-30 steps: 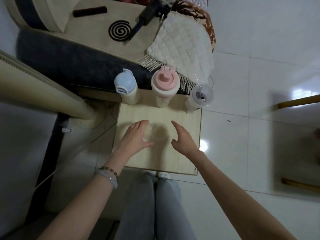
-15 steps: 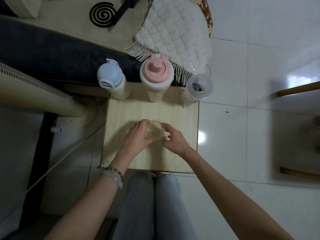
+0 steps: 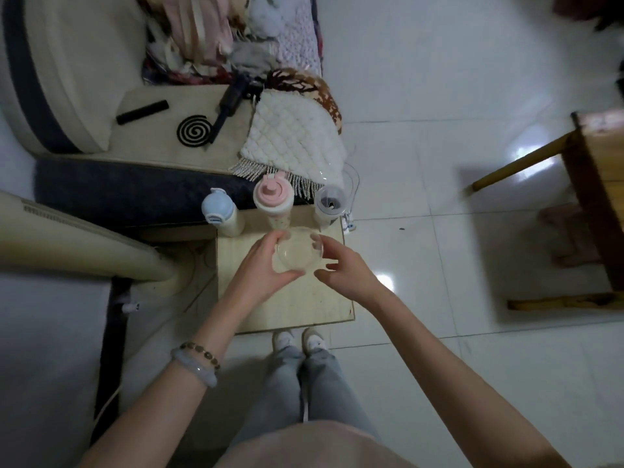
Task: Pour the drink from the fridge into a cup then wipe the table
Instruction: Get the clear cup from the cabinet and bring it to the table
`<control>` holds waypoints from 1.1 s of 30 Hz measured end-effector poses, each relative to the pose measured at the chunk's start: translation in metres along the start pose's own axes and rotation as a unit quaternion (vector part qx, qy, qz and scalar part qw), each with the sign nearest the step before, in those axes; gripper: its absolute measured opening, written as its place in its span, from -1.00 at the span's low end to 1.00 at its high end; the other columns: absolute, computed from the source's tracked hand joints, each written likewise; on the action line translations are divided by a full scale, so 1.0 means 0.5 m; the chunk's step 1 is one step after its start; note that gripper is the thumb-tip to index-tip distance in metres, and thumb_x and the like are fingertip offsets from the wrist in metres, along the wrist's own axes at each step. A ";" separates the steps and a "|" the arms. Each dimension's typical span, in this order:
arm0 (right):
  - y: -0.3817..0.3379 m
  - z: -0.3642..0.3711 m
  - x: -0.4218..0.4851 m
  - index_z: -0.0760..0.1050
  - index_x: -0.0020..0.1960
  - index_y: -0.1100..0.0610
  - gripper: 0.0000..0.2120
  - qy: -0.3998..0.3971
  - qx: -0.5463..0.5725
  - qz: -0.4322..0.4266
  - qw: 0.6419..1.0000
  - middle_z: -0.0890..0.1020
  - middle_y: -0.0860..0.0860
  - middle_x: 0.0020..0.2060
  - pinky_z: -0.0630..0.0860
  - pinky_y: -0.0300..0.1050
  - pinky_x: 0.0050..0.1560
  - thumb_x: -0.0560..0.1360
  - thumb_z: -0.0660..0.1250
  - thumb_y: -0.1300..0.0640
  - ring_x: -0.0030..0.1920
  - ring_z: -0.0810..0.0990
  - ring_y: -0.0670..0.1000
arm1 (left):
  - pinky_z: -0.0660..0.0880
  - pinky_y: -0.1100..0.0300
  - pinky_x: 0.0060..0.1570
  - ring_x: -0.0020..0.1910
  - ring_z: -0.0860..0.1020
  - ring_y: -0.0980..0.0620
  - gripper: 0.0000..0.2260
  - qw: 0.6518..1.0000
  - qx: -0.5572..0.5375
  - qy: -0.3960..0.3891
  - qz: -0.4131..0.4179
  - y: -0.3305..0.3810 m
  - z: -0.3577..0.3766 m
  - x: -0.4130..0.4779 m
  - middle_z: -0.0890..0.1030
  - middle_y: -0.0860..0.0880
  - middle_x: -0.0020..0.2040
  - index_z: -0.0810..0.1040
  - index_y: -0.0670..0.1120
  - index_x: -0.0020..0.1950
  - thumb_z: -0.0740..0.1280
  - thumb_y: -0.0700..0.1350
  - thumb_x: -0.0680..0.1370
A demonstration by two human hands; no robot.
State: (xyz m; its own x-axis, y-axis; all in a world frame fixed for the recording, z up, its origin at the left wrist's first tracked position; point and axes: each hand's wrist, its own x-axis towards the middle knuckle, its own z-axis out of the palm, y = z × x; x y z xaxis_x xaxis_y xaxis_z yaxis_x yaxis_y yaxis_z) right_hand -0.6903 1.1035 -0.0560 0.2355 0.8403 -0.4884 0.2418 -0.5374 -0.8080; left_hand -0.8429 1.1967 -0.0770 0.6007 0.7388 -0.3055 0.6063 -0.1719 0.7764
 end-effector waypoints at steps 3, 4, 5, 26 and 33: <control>-0.046 -0.046 -0.074 0.35 0.37 0.01 -0.41 0.038 0.023 -0.013 0.999 0.53 -0.08 0.17 0.43 -0.22 0.15 0.40 0.27 0.37 0.22 0.47 -0.06 | 0.38 0.19 0.12 0.17 0.41 0.14 -0.42 0.999 -0.007 -0.014 0.052 0.080 -0.027 -0.023 0.46 0.16 0.23 0.36 0.12 0.27 0.54 0.00 0.33; -0.058 -0.061 -0.098 0.35 0.36 0.01 -0.40 0.052 0.033 -0.020 0.998 0.53 -0.07 0.18 0.43 -0.21 0.15 0.38 0.25 0.39 0.21 0.48 -0.06 | 0.38 0.20 0.12 0.16 0.42 0.16 -0.43 0.997 -0.010 -0.022 0.072 0.106 -0.032 -0.027 0.46 0.18 0.21 0.36 0.14 0.25 0.54 0.00 0.33; -0.067 -0.075 -0.122 0.36 0.36 0.01 -0.39 0.067 0.044 -0.026 0.996 0.53 -0.06 0.19 0.43 -0.21 0.16 0.36 0.23 0.41 0.21 0.48 -0.06 | 0.39 0.20 0.13 0.15 0.42 0.18 -0.43 0.995 -0.012 -0.029 0.094 0.133 -0.034 -0.031 0.46 0.20 0.20 0.36 0.16 0.24 0.55 0.01 0.32; 0.252 -0.446 -0.706 0.29 0.40 0.01 -0.34 0.342 0.156 -0.005 0.927 0.49 -0.13 0.15 0.47 -0.21 0.16 0.38 0.20 0.46 0.19 0.47 -0.13 | 0.43 0.28 0.08 0.10 0.51 0.28 -0.48 0.925 -0.002 -0.202 0.322 0.639 0.503 -0.227 0.54 0.25 0.08 0.41 0.16 0.14 0.57 0.03 0.28; 0.415 -0.546 -0.914 0.36 0.30 -0.01 -0.40 0.417 0.175 0.008 0.892 0.54 -0.13 0.10 0.53 -0.11 0.13 0.38 0.20 0.47 0.16 0.52 -0.12 | 0.39 0.45 -0.02 0.08 0.49 0.32 -0.49 0.895 -0.004 -0.264 0.360 0.764 0.743 -0.336 0.54 0.25 0.07 0.42 0.14 0.14 0.57 0.04 0.28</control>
State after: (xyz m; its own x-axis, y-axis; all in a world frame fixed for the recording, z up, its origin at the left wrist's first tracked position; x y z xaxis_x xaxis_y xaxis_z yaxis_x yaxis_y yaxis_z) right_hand -0.4910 0.5882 0.0894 0.8903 0.4073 -0.2037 -0.0429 -0.3703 -0.9279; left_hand -0.5184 0.7650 0.0662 0.9979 0.0273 0.0590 -0.0391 -0.4733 0.8800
